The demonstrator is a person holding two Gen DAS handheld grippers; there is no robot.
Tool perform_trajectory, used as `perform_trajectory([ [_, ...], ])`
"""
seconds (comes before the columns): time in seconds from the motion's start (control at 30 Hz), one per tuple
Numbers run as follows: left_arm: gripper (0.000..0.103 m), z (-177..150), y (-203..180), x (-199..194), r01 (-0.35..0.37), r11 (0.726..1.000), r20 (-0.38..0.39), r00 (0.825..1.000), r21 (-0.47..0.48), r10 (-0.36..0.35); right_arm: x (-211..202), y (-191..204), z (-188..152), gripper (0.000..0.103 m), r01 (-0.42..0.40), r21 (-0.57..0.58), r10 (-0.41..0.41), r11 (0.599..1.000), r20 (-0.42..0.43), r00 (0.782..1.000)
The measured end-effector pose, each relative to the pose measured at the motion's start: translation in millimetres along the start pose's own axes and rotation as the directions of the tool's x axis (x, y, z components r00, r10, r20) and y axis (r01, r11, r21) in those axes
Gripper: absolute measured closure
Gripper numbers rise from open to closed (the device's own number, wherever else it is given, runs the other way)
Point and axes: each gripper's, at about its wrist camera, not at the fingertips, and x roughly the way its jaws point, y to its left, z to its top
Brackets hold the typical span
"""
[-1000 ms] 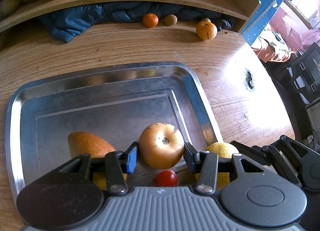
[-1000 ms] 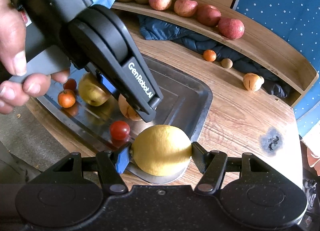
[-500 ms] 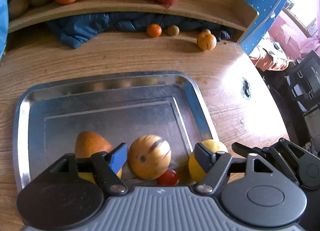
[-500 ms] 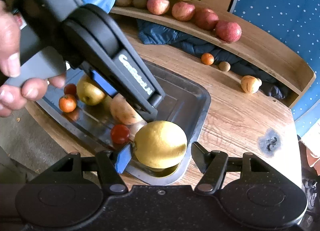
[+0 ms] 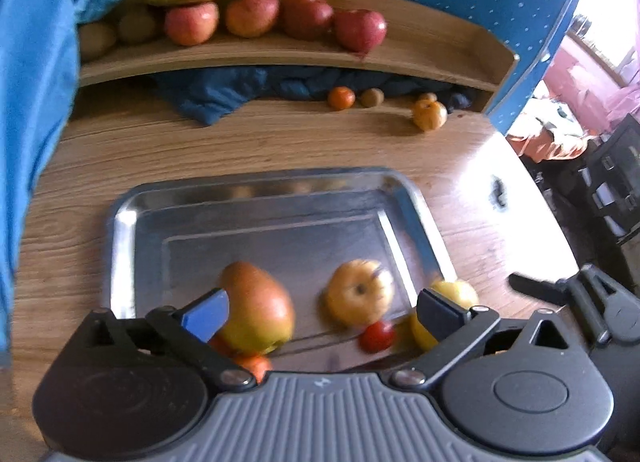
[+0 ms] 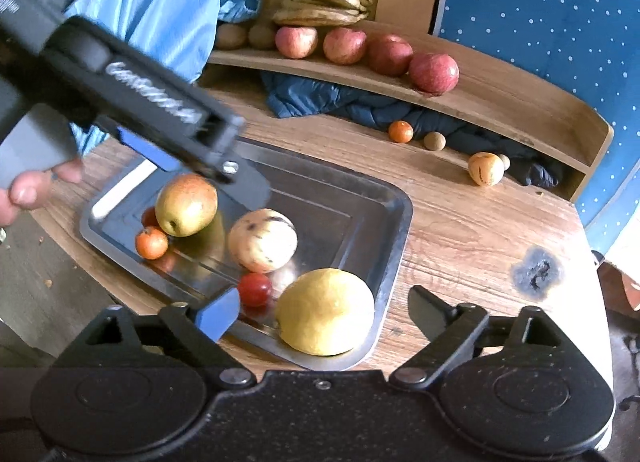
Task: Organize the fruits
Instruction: 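Open left gripper to drop the striped pear while right gripper releases the lemon on the tray, then move both open grippers back toward the fruits under the shelf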
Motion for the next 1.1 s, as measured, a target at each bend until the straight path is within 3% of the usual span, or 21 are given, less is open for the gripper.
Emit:
perform_trajectory([
  [0.23, 0.001, -21.7, 26.9, -13.8, -0.096, 0.995, -0.059, 0.994, -0.029, 0.094, -6.3, 0.7, 1.2, 0.001, -0.006, 0.024, 0.006, 1.0, 0.01, 1.0],
  [0.53, 0.001, -43.5, 52.4, -22.0, -0.179, 0.982, -0.15, 0.974, -0.054, 0.169, -6.4, 2.5, -0.4, 0.001, -0.027, 0.037, 0.027, 0.999, -0.001, 1.0],
  [0.87, 0.001, -42.8, 51.4, -21.0, -0.291, 0.957, -0.215, 0.934, 0.0, 0.285, -1.1, 3.2, 3.7, 0.001, -0.053, 0.051, 0.052, 0.997, 0.018, 0.998],
  [1.1, 0.001, -30.6, 55.4, -21.1, -0.331, 0.944, -0.199, 0.924, 0.011, 0.326, 7.9, 2.4, 12.4, 0.001, -0.083, 0.05, 0.082, 0.995, 0.035, 0.996],
])
